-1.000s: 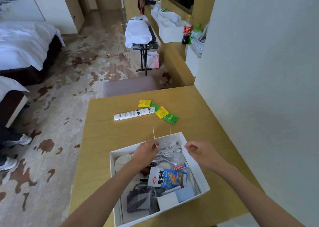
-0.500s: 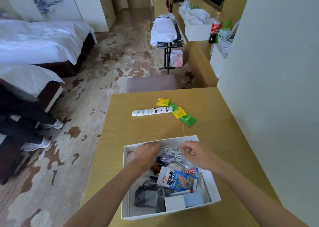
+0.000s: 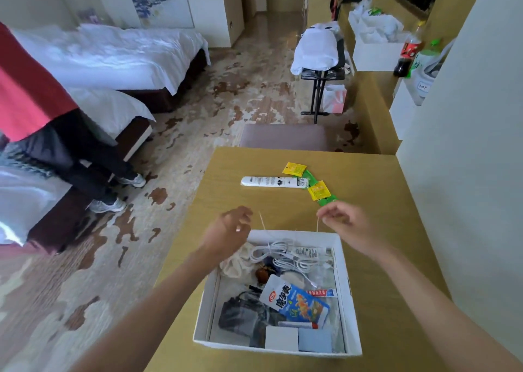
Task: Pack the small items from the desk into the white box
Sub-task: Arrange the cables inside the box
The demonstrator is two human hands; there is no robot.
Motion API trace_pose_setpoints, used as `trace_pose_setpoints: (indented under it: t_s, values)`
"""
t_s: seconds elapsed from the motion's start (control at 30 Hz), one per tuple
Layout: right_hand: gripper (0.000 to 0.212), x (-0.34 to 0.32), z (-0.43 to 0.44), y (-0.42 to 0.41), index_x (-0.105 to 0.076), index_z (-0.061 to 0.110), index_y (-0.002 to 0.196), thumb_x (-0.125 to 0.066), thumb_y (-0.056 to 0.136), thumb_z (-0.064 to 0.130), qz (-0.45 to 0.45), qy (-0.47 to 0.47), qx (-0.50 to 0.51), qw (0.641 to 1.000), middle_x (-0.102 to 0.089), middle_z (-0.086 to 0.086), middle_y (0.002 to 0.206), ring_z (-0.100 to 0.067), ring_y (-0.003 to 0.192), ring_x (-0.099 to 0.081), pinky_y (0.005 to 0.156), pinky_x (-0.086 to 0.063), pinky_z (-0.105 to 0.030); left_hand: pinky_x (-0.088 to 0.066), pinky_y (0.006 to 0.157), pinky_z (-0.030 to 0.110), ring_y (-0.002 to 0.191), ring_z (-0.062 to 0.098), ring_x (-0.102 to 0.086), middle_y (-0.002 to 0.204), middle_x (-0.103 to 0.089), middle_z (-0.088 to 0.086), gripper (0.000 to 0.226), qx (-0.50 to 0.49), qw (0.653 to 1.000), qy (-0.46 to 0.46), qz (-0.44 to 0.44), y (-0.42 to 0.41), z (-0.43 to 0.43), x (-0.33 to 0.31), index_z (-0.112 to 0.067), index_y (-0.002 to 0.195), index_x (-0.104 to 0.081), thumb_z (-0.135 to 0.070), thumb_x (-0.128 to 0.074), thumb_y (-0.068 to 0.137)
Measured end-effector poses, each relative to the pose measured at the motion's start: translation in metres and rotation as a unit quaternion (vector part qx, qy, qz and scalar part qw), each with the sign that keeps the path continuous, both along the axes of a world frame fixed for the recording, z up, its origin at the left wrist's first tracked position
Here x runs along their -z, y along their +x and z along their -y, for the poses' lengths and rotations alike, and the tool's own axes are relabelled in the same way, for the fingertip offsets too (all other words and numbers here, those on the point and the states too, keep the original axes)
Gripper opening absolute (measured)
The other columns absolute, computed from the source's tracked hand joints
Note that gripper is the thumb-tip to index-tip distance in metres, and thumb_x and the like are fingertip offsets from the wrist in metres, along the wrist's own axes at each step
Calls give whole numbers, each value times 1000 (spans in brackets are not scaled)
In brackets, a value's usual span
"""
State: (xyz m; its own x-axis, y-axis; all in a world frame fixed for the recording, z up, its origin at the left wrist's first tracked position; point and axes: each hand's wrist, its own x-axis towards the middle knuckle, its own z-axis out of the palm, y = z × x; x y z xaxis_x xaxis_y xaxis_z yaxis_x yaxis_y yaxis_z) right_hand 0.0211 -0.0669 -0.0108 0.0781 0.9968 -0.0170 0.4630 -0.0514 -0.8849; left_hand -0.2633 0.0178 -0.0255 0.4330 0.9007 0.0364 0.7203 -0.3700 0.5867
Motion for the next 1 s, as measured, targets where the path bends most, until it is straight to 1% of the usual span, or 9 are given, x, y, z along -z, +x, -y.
trace_pose_setpoints:
  t_s: [0.13,0.27,0.47,0.53,0.63,0.73,0.83,0.87,1.0]
  values:
    - [14,12,-32,9,-69,18,84,-61,87,7,-13,19,86,996,-70,5,85,3,74,-59,65,-42,-7,-54,69,29,83,13,-62,105,-70,-3,24,-28,1000,1,-6,5,-31,-17,-19,110,-62,-15,-48,90]
    - [7,37,-73,19,-66,13,88,-60,88,11,-1,-34,140,990,-68,-3,90,-16,85,-62,76,-49,-29,-53,84,35,96,20,-64,111,-70,0,25,7,995,-75,-58,28,-71,-3,-20,109,-64,-17,-46,92]
    - [17,77,-130,29,-60,20,75,-55,89,9,26,-108,210,971,-61,0,79,-25,83,-60,79,-48,-39,-51,89,40,99,27,-62,111,-67,6,24,54,988,-121,-81,72,-141,35,-19,107,-63,-16,-46,91]
    - [17,88,-149,34,-57,23,74,-54,86,12,50,-138,231,962,-61,2,82,-23,85,-60,77,-47,-37,-51,89,39,101,26,-61,114,-65,6,24,65,987,-123,-85,86,-164,49,-18,110,-62,-15,-47,92]
    - [7,104,-174,40,-59,23,86,-56,84,17,77,-192,251,946,-65,1,102,-16,91,-58,71,-36,-26,-45,96,39,119,25,-50,131,-54,6,33,84,983,-84,-136,104,-194,73,-17,124,-55,-18,-49,92]
    - [24,121,-192,45,-63,21,106,-59,84,28,118,-243,276,922,-66,-2,115,-22,104,-61,76,-40,-28,-41,100,43,133,25,-36,145,-39,5,46,106,968,-7,-228,115,-218,96,-13,134,-42,-24,-50,90]
    - [27,132,-208,43,-69,17,96,-62,79,37,166,-274,274,907,-71,-7,102,-30,100,-64,83,-51,-35,-36,106,44,139,24,-30,154,-26,5,59,146,950,15,-275,122,-236,118,-10,142,-29,-29,-52,91]
    - [28,134,-214,42,-69,15,92,-64,77,37,182,-275,269,905,-71,-9,98,-32,99,-64,83,-52,-38,-36,105,44,138,24,-31,153,-29,6,61,158,945,22,-286,124,-240,124,-11,142,-28,-31,-53,91]
    - [46,142,-227,39,-61,17,114,-70,73,36,217,-302,288,882,-62,-10,119,-31,116,-55,99,-42,-43,-41,96,41,122,27,-47,133,-49,7,52,176,935,51,-303,129,-247,141,-14,134,-39,-33,-58,89]
